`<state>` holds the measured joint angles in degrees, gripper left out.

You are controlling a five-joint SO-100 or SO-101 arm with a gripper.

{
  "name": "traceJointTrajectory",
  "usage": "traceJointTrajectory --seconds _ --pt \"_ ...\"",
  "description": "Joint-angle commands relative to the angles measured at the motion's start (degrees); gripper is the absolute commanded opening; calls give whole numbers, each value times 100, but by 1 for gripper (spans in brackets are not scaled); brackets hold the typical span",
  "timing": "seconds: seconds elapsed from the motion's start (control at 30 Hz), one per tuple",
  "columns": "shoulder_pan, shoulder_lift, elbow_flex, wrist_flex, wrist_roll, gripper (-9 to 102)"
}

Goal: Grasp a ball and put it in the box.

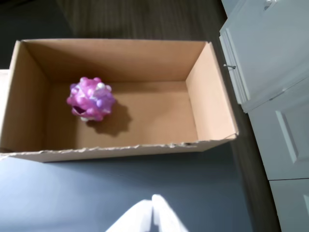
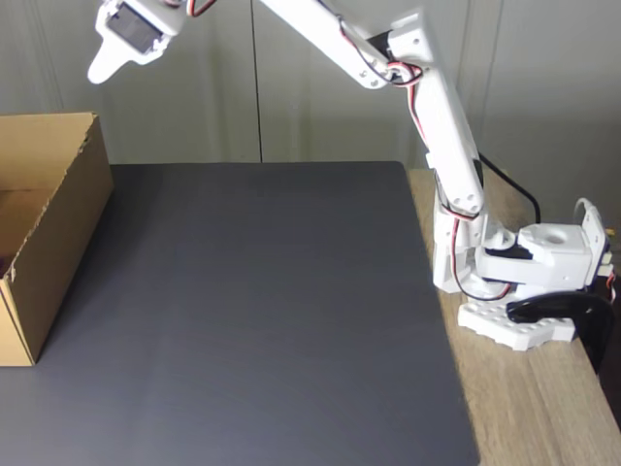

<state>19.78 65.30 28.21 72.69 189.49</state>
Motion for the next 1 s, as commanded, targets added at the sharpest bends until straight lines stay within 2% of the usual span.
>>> traceJointTrajectory --seconds 0.0,0.2,0.33,0.73,0.97 --pt "0 501 -167 123 26 0" --pt "-114 984 123 360 -9 0" --pt "-114 1626 1002 202 9 0" --pt "-141 4975 6135 -1793 -299 0" --pt "-141 6434 8209 -2065 -448 0"
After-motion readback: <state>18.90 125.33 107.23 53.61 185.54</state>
